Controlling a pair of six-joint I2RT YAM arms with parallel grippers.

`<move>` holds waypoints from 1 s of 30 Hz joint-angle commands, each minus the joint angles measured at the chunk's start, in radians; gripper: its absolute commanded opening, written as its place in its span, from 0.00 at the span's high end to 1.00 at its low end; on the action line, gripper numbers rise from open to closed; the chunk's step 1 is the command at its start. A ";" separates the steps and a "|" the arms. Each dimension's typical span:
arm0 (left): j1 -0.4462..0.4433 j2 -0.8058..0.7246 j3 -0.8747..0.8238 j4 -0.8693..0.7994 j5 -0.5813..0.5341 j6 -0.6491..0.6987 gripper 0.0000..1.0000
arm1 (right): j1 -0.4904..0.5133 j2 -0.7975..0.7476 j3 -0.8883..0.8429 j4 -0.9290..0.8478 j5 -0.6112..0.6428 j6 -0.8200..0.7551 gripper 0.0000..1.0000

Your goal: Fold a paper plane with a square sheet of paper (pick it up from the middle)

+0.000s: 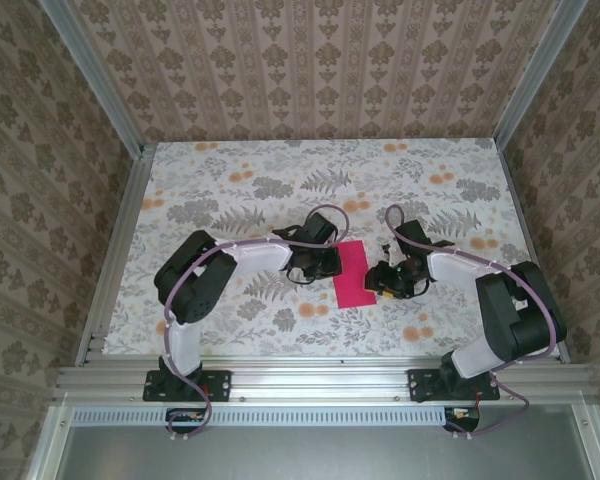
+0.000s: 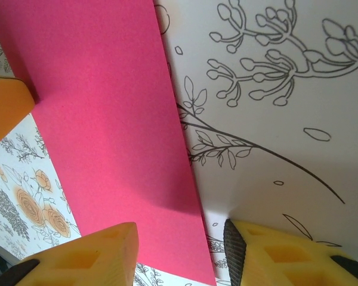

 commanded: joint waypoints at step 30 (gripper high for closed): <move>-0.005 0.054 0.039 -0.050 0.033 0.109 0.91 | -0.023 -0.042 -0.036 0.132 -0.157 0.075 0.56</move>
